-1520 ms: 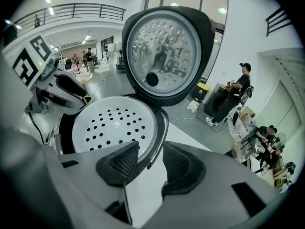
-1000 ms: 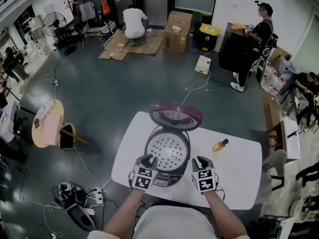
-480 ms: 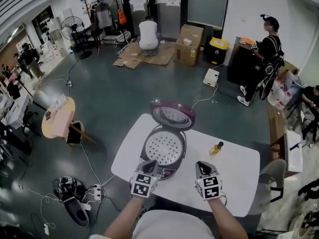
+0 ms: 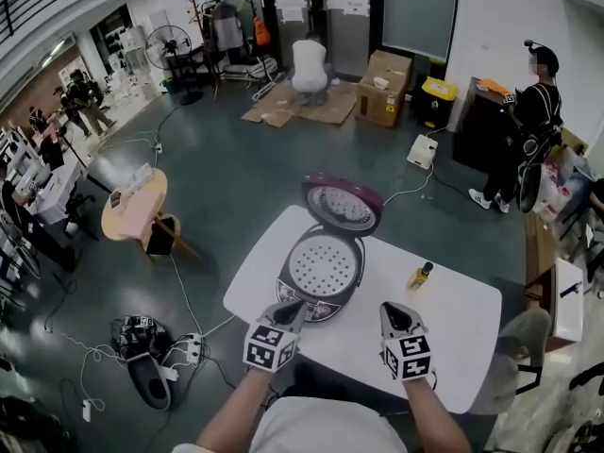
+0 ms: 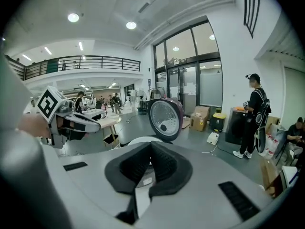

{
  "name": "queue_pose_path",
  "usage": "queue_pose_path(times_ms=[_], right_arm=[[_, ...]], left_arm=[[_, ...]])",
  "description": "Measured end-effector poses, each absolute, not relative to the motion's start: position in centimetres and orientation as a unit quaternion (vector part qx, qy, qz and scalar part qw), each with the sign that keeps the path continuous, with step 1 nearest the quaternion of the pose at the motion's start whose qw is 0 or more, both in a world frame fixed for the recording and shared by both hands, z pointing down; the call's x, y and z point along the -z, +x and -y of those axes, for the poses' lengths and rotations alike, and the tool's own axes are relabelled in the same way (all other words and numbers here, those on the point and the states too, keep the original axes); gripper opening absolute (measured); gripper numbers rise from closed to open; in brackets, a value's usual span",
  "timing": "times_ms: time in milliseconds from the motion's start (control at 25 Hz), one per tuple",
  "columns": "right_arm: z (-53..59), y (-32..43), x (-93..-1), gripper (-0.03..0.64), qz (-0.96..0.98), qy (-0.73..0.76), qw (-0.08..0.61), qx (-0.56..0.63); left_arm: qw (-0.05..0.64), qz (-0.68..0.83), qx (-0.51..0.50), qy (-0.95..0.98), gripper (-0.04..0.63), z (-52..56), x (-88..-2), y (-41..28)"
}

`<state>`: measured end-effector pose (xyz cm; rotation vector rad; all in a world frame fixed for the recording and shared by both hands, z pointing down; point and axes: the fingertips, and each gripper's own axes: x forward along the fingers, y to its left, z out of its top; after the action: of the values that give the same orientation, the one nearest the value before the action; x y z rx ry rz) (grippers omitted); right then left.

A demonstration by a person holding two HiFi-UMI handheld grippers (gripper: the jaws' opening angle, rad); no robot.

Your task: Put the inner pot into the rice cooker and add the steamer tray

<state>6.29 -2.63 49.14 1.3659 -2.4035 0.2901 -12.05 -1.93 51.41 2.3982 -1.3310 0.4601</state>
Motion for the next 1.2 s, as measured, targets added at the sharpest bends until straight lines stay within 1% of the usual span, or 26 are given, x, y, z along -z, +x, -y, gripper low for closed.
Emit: queue_pose_path(times_ms=[360, 600, 800, 1200], right_arm=[[2.0, 4.1, -46.7, 0.012, 0.863, 0.475, 0.145, -0.089], [1.6, 2.7, -46.1, 0.011, 0.861, 0.484, 0.133, -0.078], [1.8, 1.5, -45.8, 0.011, 0.855, 0.496, 0.120, -0.088], [2.0, 0.1, -44.1, 0.011, 0.854, 0.499, 0.126, -0.075]], left_arm=[[0.196, 0.464, -0.117, 0.856, 0.014, 1.4, -49.8, -14.7], [0.185, 0.449, -0.085, 0.870, 0.014, 1.2, -48.4, -16.6], [0.173, 0.440, -0.086, 0.877, 0.014, 1.9, -48.3, -18.6], [0.174, 0.432, -0.083, 0.881, 0.014, 2.6, -47.8, -20.2]])
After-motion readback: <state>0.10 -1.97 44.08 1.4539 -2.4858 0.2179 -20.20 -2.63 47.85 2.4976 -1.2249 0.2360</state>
